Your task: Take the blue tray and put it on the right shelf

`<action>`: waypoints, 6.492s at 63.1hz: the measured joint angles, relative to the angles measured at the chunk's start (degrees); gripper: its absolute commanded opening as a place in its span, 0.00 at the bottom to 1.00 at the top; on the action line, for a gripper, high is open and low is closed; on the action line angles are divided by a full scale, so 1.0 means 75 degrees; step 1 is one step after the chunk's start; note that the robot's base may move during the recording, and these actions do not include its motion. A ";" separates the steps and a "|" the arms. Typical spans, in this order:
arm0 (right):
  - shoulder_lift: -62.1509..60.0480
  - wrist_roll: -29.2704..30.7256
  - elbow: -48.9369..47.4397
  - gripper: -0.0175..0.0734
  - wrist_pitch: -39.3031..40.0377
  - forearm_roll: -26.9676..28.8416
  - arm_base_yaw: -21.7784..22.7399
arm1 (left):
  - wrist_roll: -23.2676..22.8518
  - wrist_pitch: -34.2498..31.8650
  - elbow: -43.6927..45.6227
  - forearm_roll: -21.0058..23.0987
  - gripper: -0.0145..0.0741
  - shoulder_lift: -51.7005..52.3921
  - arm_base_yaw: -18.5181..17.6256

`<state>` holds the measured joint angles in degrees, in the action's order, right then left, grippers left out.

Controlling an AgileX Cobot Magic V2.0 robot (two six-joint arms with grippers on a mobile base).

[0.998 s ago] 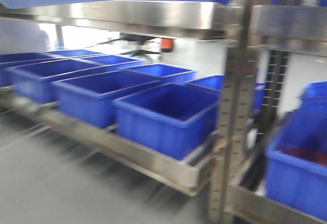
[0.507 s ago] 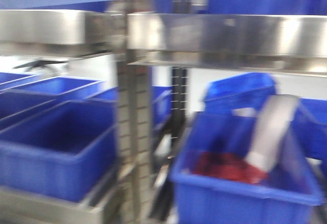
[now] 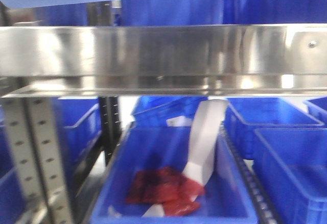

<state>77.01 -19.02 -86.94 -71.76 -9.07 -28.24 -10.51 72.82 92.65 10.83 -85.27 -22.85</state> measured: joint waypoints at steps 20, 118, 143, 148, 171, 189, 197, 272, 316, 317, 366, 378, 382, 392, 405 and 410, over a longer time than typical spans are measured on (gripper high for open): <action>0.0000 0.0000 0.0000 0.26 0.0000 0.0000 0.0000 | 0.0000 0.0000 0.0000 0.0016 0.11 0.0000 0.0000; 0.0000 0.0000 0.0000 0.26 0.0000 0.0000 0.0000 | 0.0000 0.0000 0.0000 0.0029 0.11 0.0000 0.0000; 0.0833 0.0031 -0.0139 0.26 0.0203 0.0536 0.1017 | 0.0129 -0.0561 0.0356 0.0230 0.11 -0.0814 0.0046; 0.1136 0.0127 -0.0144 0.26 0.0416 0.0643 0.1222 | 0.0129 -0.0632 0.0497 0.0230 0.11 -0.1239 0.0046; 0.2024 0.0480 -0.0144 0.49 0.1068 0.0731 0.1321 | 0.0206 -0.0646 0.0697 -0.0243 0.39 -0.2271 0.0079; 0.2087 0.0738 -0.0144 0.88 0.1338 0.0845 0.1305 | 0.0374 -0.0702 0.0739 -0.0284 0.78 -0.2290 0.0064; 0.2087 0.0756 -0.0144 0.88 0.1338 0.0817 0.1305 | 0.0379 -0.0666 0.0753 -0.0298 0.78 -0.2290 0.0064; -0.8753 0.1121 0.7823 0.25 0.4450 0.0223 0.1305 | 0.0450 -0.5117 -0.7769 -0.1247 0.11 0.7917 -0.1104; -1.0176 0.1132 0.9048 0.25 0.5682 0.0077 0.1305 | 0.0469 -0.6153 -0.9057 -0.1443 0.11 0.8891 -0.1104; -1.0176 0.1132 0.9048 0.25 0.5682 0.0077 0.1305 | 0.0469 -0.6153 -0.9057 -0.1443 0.11 0.8891 -0.1104; -1.0176 0.1150 0.9048 0.25 0.5713 0.0077 0.1305 | 0.1849 -0.8608 -1.2519 -0.0485 0.11 1.1452 0.2381; -1.0176 0.1150 0.9048 0.25 0.5719 0.0077 0.1305 | 0.1849 -0.9130 -1.2568 -0.0485 0.11 1.1452 0.2573; -1.0176 0.1150 0.9048 0.25 0.5719 0.0077 0.1305 | 0.1849 -0.9158 -1.2568 -0.0485 0.11 1.1452 0.2573; -1.0176 0.1150 0.9048 0.25 0.5719 0.0077 0.1305 | 0.1849 -0.9158 -1.2568 -0.0480 0.11 1.1452 0.2573; -1.0176 0.1167 0.9048 0.25 0.5719 0.0077 0.1305 | 0.1849 -0.9158 -1.2568 -0.0468 0.11 1.1452 0.2573; -1.0176 0.1167 0.9048 0.25 0.5719 0.0077 0.1305 | 0.1849 -0.9158 -1.2568 -0.0468 0.11 1.1452 0.2573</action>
<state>0.69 -10.27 -19.08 -28.87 -8.49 -18.46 3.36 4.14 -1.61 7.31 0.62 -3.55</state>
